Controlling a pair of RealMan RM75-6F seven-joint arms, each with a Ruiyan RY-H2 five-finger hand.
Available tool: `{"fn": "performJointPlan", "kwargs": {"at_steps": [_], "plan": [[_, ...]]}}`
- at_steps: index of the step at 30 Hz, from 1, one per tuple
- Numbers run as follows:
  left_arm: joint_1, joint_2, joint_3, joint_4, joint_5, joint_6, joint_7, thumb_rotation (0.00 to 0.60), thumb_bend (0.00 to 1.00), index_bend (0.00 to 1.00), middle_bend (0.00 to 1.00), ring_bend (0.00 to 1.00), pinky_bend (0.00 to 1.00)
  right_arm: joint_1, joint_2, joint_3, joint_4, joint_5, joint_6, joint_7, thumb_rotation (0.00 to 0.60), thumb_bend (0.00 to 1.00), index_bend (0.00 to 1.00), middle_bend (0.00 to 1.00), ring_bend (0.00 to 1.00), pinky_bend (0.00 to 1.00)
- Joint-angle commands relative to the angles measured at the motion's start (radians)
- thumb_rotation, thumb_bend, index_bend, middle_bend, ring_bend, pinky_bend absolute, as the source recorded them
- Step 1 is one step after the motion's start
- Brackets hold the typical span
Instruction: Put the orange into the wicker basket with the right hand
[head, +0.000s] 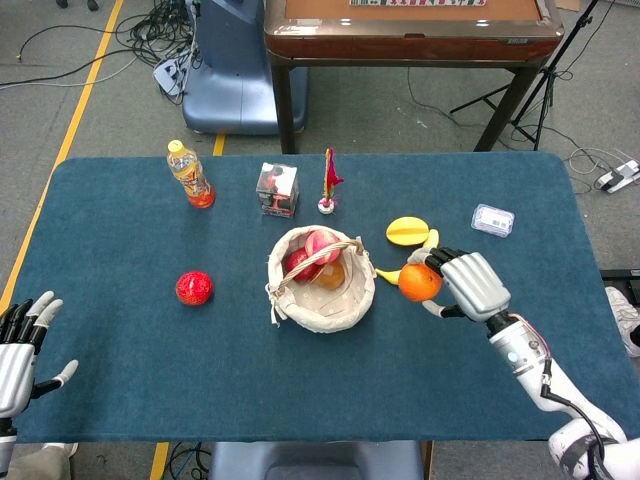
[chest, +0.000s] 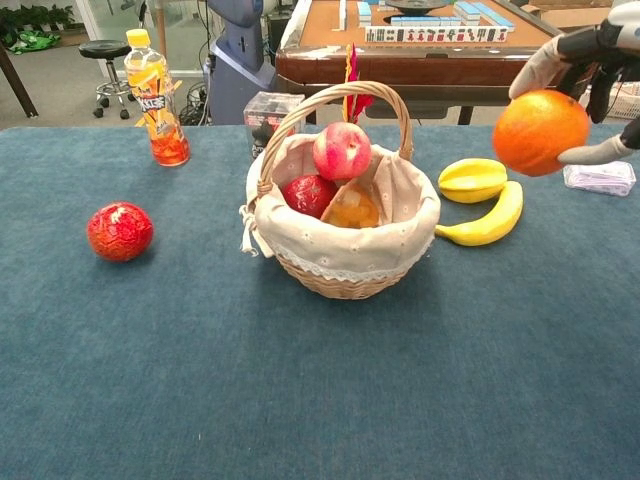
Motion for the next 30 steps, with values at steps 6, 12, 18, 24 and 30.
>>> {"fn": "performJointPlan", "kwargs": {"at_steps": [6, 12, 18, 24, 30], "plan": [[0.006, 0.004, 0.0, -0.001, 0.002, 0.009, -0.006, 0.6, 0.22, 0.12, 0.04, 0.01, 0.02, 0.043, -0.047, 0.003, -0.017, -0.009, -0.04, -0.013, 0.6, 0.27, 0.39, 0.35, 0.32, 0.49], [0.012, 0.01, 0.001, -0.003, 0.003, 0.019, -0.013, 0.6, 0.22, 0.12, 0.04, 0.01, 0.02, 0.092, -0.127, 0.019, 0.001, 0.015, -0.071, -0.062, 0.6, 0.27, 0.39, 0.32, 0.32, 0.49], [0.019, 0.014, 0.002, -0.001, 0.001, 0.025, -0.018, 0.6, 0.22, 0.12, 0.04, 0.02, 0.02, 0.124, -0.179, 0.021, 0.011, 0.042, -0.092, -0.113, 0.6, 0.26, 0.3, 0.24, 0.25, 0.49], [0.019, 0.014, 0.004, 0.0, 0.002, 0.02, -0.023, 0.6, 0.22, 0.12, 0.04, 0.01, 0.02, 0.14, -0.205, 0.021, 0.021, 0.059, -0.098, -0.128, 0.6, 0.26, 0.22, 0.19, 0.18, 0.45], [0.02, 0.016, 0.004, 0.003, 0.002, 0.017, -0.031, 0.6, 0.22, 0.12, 0.04, 0.01, 0.02, 0.148, -0.212, 0.025, 0.021, 0.066, -0.089, -0.14, 0.6, 0.26, 0.17, 0.15, 0.13, 0.41]]}}
